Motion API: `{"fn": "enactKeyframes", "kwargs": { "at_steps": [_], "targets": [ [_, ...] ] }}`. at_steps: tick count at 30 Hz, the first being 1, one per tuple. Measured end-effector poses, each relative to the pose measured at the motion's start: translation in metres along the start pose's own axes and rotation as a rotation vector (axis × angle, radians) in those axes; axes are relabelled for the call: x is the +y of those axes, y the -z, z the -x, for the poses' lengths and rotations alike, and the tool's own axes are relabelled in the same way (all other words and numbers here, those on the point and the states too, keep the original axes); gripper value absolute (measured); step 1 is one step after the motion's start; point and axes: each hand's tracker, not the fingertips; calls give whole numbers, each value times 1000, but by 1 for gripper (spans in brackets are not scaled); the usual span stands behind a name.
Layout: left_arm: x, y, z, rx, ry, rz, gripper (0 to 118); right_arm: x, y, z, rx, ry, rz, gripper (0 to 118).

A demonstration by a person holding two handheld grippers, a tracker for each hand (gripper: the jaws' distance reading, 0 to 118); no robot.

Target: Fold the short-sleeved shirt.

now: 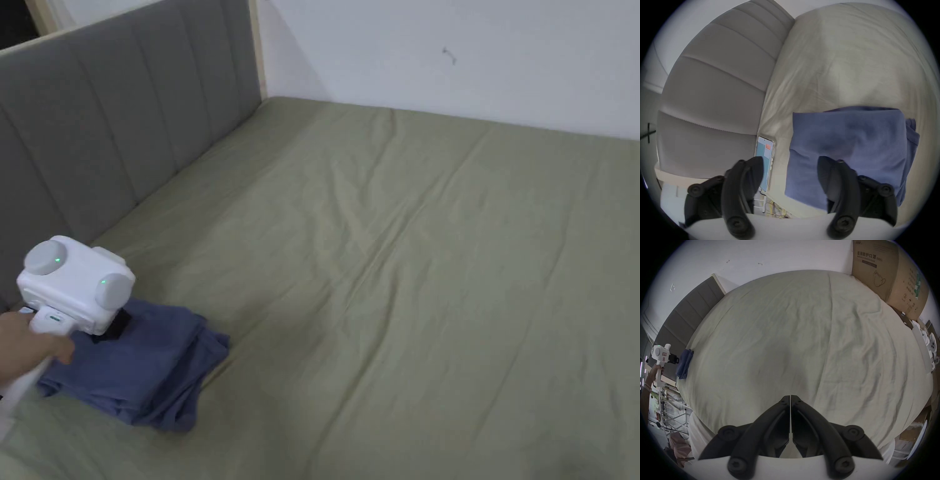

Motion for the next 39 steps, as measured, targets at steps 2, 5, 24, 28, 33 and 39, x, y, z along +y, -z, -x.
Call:
{"fn": "enactKeyframes", "kwargs": {
  "at_steps": [2, 5, 24, 28, 33, 39],
  "targets": [
    [-3, -9, 9, -125, -76, -6, 78, 4, 1, 0, -5, -5, 1, 1],
    [-3, -33, 21, -302, -162, 1, 67, 4, -1, 2, -3, -11, -6, 1],
    [-86, -315, -139, -527, -277, -610, 0, 11, -95, 19, 69, -60, -372, 1],
    [-110, -369, -159, -493, -258, -789, 0, 21, -136, 25, 37, -110, -531, 1],
    [-130, -420, -163, -439, -314, -965, 0, 25, -188, 33, -44, -142, -760, 1],
    [-149, -459, -159, -438, -359, -1088, 0, 19, -231, 39, -112, -189, -932, 1]
  ]
}}
